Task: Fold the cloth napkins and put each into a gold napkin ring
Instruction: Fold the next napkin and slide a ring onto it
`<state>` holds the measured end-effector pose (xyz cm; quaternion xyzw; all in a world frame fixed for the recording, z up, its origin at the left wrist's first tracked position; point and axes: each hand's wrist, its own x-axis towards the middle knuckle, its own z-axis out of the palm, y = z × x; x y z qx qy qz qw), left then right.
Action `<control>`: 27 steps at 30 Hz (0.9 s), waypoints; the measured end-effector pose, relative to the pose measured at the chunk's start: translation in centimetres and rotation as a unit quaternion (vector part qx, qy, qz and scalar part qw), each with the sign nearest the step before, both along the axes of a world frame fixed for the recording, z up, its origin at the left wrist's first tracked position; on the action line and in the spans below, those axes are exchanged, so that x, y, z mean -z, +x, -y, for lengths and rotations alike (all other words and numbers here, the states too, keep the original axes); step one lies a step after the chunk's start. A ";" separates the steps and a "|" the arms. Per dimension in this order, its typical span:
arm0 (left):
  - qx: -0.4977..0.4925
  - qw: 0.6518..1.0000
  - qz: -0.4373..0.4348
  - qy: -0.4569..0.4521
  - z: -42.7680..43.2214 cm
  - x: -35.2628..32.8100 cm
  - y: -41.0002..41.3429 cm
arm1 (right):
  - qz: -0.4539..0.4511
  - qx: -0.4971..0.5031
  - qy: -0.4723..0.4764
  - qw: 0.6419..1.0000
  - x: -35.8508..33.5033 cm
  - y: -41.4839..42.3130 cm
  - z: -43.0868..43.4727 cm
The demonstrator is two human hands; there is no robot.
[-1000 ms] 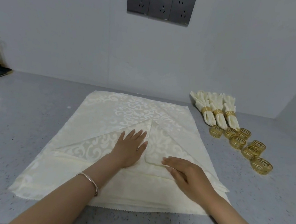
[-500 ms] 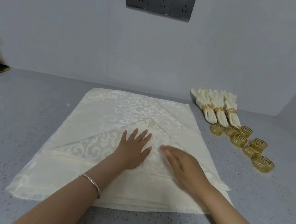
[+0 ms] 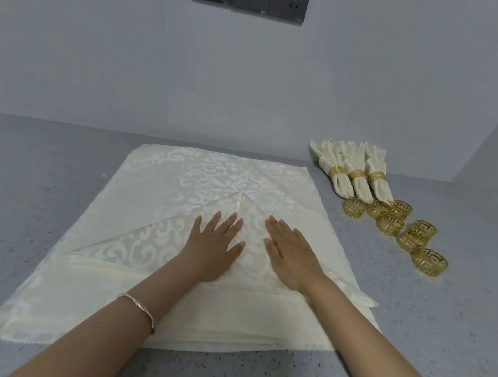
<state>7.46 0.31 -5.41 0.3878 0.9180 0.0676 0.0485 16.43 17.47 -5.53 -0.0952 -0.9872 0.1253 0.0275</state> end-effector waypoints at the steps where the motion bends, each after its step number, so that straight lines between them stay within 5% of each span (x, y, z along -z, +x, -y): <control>1: -0.001 1.000 0.003 0.000 0.0 0.0 0.0 | 0.003 0.001 -0.002 1.000 0.0 1.3 -0.6; 11: -0.007 1.000 0.014 0.006 0.1 -0.4 0.3 | 0.058 0.003 0.002 0.998 -0.7 11.6 -4.9; 27: -0.018 0.999 0.044 0.011 2.7 -0.4 4.9 | 0.034 -0.118 0.014 0.992 -2.8 9.4 -1.7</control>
